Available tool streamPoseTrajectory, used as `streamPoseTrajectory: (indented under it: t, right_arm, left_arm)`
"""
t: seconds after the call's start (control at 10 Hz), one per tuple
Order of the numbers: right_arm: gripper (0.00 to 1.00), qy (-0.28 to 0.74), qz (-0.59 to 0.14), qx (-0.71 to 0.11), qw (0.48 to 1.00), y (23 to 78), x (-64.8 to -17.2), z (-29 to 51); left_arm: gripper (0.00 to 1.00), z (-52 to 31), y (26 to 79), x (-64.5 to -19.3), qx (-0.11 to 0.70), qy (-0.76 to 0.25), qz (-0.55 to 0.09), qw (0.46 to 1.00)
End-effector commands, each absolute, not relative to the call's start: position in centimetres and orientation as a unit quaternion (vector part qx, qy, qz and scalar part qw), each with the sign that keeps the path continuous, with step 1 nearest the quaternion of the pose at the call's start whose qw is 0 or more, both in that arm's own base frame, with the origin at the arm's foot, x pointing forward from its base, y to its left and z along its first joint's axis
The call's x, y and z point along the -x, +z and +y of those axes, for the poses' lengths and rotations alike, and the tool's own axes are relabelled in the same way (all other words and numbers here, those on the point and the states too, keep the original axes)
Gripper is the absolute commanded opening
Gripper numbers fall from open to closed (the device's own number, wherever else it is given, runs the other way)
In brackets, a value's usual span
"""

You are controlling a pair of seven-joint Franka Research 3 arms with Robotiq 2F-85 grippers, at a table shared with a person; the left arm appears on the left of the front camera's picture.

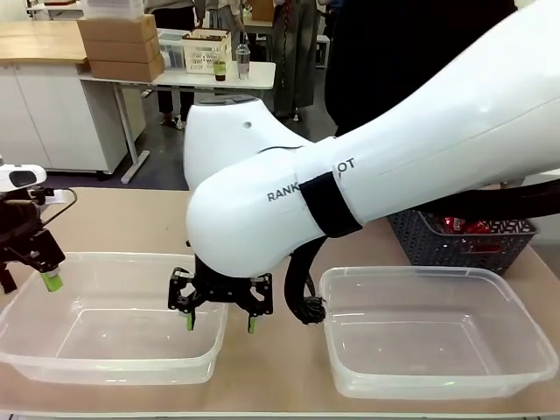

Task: Sort the waste into each basket.
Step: Pick up the Organizing box on the left side of the table and lift it.

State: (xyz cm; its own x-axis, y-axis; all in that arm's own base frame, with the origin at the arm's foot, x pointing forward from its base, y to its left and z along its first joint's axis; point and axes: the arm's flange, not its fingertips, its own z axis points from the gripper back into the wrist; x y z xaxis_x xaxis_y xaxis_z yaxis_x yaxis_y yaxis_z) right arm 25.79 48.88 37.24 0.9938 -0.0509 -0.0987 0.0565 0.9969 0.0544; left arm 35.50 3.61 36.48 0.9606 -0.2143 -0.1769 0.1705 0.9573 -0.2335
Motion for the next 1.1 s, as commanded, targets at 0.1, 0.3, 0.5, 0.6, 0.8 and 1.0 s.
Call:
streamPoseTrajectory:
  t: [0.1,0.3,0.5,0.6,0.8,1.0]
  right_arm:
    - [0.44,-0.023,0.011,0.0,1.0,37.0,-26.5,50.4]
    - [0.0,-0.014,0.011,0.003,1.0,36.7,-26.6,50.4]
    - [0.0,-0.004,0.009,-0.008,1.0,37.0,-26.5,50.0]
    - [0.19,-0.011,0.009,-0.004,1.0,37.0,-26.5,49.8]
    - [0.0,-0.017,0.007,0.006,1.0,37.0,-26.6,49.5]
    - [0.0,-0.021,0.007,0.009,1.0,37.2,-26.5,49.0]
  left_arm:
    - [0.43,2.4,33.7,-30.0,0.07,-0.105,0.08,0.989]
    - [0.0,2.3,33.8,-29.8,0.064,-0.104,0.07,0.99]
    - [0.0,2.3,33.6,-29.7,0.052,-0.096,0.074,0.991]
    - [0.0,2.4,33.7,-29.7,0.05,-0.094,0.076,0.991]
    - [0.0,2.6,33.7,-29.8,0.044,-0.083,0.08,0.992]
    - [0.0,2.6,33.7,-29.6,0.04,-0.08,0.079,0.993]
